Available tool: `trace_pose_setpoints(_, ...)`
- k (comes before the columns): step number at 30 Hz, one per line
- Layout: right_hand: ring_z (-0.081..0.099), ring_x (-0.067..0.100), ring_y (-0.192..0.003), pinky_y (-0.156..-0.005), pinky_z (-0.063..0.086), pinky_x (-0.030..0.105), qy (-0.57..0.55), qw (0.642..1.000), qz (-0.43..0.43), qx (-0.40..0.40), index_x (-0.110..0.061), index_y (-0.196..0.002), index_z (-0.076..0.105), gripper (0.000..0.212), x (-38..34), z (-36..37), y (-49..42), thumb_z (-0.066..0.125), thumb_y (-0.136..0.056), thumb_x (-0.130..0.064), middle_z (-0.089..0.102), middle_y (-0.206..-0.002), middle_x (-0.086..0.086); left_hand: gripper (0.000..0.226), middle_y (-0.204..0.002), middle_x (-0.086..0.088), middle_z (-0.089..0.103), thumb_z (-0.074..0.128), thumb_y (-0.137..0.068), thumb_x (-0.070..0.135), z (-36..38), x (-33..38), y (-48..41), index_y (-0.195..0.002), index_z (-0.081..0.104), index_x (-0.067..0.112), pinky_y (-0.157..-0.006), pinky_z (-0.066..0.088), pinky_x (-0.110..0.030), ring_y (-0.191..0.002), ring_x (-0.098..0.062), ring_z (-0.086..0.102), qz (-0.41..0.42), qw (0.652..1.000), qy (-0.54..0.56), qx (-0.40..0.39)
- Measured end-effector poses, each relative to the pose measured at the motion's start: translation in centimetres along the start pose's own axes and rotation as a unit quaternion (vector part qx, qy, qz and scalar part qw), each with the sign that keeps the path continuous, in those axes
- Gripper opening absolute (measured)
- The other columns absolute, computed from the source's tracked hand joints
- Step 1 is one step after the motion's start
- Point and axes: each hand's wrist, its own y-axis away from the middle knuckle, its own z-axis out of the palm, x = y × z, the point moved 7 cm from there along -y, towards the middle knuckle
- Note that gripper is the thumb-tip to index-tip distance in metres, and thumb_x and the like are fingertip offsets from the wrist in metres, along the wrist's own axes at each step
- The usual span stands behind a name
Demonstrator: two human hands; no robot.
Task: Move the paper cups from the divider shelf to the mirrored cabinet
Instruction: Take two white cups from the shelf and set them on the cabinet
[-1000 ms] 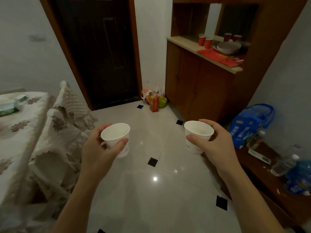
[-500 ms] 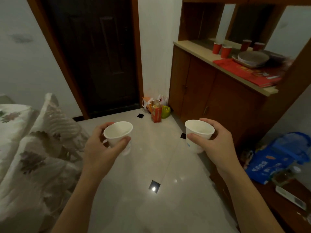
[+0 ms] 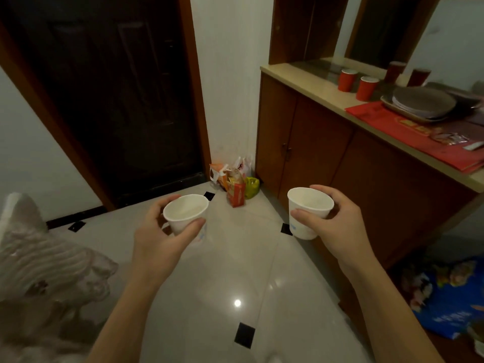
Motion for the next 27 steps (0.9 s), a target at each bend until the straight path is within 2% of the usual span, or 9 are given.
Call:
trace_pose_setpoints(3,0.054,-0.007,-0.097,-0.064,0.047,0.008,-0.001,1.0,0.001,-0.005,-0.038,-0.12,0.055,0.08,1.4,1.5,-4.6,0.075,-0.047,-0.064,0.057,-0.109,-0.022,0.074,-0.111,0.03,0.05,0.07,-0.059,0.055,2.0,-1.4,-4.2,-0.126,0.049,0.03,-0.077,0.047,-0.015,-0.103,0.019,0.049,0.0,1.0,0.002,0.0)
trace_pose_setpoints(9,0.053,-0.012,-0.095,-0.064,0.048,0.009,-0.024,1.0,-0.005,-0.017,-0.037,-0.117,0.057,0.074,3.8,3.9,-15.9,0.078,-0.049,-0.058,0.059,-0.109,-0.018,0.069,-0.112,0.03,0.052,0.071,-0.059,0.058,6.7,-3.9,-14.2,-0.121,0.049,0.04,-0.072,0.049,-0.012,-0.104,0.016,0.05,-0.008,1.0,0.001,0.017)
trace_pose_setpoints(14,0.056,-0.002,-0.098,-0.063,0.05,0.014,-0.026,0.999,-0.009,-0.022,-0.041,-0.115,0.056,0.073,4.7,4.8,-26.8,0.076,-0.048,-0.061,0.059,-0.108,-0.02,0.068,-0.113,0.027,0.053,0.072,-0.06,0.058,11.1,-4.5,-23.5,-0.121,0.049,0.041,-0.07,0.049,-0.007,-0.104,0.016,0.05,-0.007,1.0,0.001,0.02)
trace_pose_setpoints(18,0.057,0.003,-0.1,-0.068,0.05,0.019,-0.024,0.999,-0.015,-0.026,-0.036,-0.119,0.057,0.077,5.4,5.6,-33.7,0.076,-0.049,-0.06,0.06,-0.111,-0.017,0.065,-0.112,0.027,0.054,0.073,-0.061,0.057,13.7,-5.2,-29.6,-0.12,0.049,0.043,-0.07,0.05,-0.009,-0.105,0.015,0.05,-0.002,0.999,-0.005,0.033)
trace_pose_setpoints(27,0.055,-0.009,-0.096,-0.064,0.05,0.013,-0.025,0.999,-0.017,-0.031,-0.033,-0.119,0.059,0.075,7.8,9.9,-45.9,0.079,-0.051,-0.056,0.061,-0.109,-0.017,0.068,-0.111,0.028,0.052,0.071,-0.06,0.054,17.5,-8.8,-41.3,-0.122,0.049,0.037,-0.07,0.047,-0.005,-0.103,0.019,0.048,-0.004,0.999,0.0,0.036)
